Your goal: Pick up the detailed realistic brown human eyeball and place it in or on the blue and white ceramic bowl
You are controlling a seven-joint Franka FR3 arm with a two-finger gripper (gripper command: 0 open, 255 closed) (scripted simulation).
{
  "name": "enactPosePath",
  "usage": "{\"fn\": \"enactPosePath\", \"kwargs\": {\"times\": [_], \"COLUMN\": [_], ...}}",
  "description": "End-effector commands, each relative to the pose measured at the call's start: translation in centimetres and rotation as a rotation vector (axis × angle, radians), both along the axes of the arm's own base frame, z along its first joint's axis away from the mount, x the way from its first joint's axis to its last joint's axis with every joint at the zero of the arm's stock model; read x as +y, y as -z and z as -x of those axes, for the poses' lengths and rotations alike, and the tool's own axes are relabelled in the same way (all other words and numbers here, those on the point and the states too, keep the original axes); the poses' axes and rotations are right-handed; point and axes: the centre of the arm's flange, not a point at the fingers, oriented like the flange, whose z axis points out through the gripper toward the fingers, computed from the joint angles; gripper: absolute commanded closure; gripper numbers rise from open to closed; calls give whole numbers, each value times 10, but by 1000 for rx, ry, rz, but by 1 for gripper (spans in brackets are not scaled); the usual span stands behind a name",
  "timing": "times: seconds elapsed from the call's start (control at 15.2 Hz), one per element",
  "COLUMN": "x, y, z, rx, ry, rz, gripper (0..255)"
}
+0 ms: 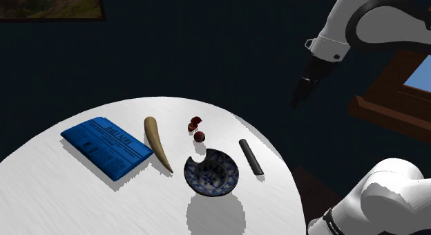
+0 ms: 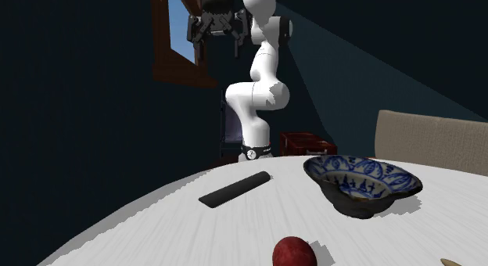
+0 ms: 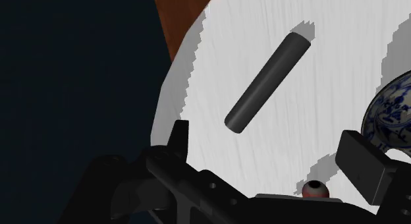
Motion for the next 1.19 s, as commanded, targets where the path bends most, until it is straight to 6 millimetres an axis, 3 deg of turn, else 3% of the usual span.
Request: {"fn": "enactPosePath", "kwargs": {"times": [0.0, 1.12], "x": [0, 122], "y": [0, 122], "z": [0, -155], "rx": [0, 61], "ry": [0, -54], "rz": [0, 17], "gripper": [0, 0]}}
